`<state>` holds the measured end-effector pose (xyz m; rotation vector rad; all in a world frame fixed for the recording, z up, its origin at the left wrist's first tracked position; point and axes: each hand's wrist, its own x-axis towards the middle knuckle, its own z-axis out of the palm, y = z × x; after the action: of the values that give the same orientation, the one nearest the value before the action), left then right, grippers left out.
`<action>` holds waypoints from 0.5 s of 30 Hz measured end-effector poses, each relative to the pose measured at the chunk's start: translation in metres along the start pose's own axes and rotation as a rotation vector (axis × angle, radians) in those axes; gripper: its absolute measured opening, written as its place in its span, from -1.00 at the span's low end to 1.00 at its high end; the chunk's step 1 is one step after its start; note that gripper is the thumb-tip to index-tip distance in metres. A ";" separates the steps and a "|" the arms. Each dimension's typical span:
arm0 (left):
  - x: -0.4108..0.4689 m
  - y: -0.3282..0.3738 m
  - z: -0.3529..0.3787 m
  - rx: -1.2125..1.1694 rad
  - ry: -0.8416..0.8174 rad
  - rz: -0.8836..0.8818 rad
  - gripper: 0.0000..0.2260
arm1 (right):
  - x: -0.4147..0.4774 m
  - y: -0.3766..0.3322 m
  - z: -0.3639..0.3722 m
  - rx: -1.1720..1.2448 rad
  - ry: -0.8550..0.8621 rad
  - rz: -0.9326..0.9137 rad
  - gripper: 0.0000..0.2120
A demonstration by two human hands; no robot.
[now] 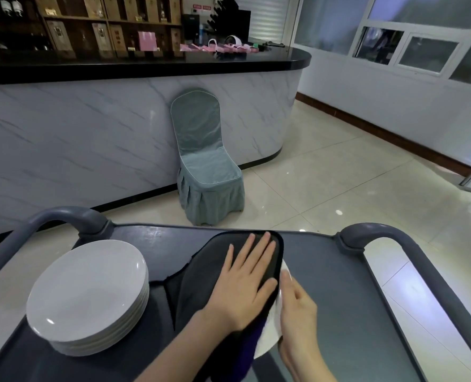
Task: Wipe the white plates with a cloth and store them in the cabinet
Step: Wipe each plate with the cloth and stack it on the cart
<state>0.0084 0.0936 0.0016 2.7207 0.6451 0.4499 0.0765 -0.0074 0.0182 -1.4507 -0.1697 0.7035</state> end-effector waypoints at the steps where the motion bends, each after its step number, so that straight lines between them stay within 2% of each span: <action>1: 0.005 -0.006 -0.006 -0.024 0.029 0.015 -0.44 | 0.000 -0.005 -0.002 -0.033 -0.033 -0.039 -0.81; 3: 0.010 -0.020 -0.017 -0.049 0.117 0.004 -0.44 | 0.000 -0.018 -0.009 -0.122 -0.105 -0.118 -0.79; 5: 0.013 -0.038 -0.026 -0.140 0.150 -0.126 -0.56 | 0.002 -0.031 -0.016 -0.222 -0.139 -0.182 -0.74; 7: 0.011 -0.051 -0.034 -0.450 0.076 -0.323 -0.74 | 0.007 -0.044 -0.025 -0.277 -0.110 -0.227 -0.73; 9: -0.002 -0.057 -0.030 -0.671 0.070 -0.453 -0.78 | 0.012 -0.054 -0.033 -0.232 -0.040 -0.233 -0.77; 12: -0.018 -0.047 -0.019 -0.795 0.209 -0.521 -0.83 | 0.017 -0.058 -0.037 -0.131 0.009 -0.194 -0.79; 15: -0.013 -0.044 -0.019 -0.855 0.296 -0.598 -0.80 | 0.016 -0.052 -0.036 -0.161 -0.034 -0.194 -0.80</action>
<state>-0.0260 0.1293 0.0003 1.5845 1.0038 0.7534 0.1250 -0.0269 0.0571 -1.5518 -0.3960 0.5656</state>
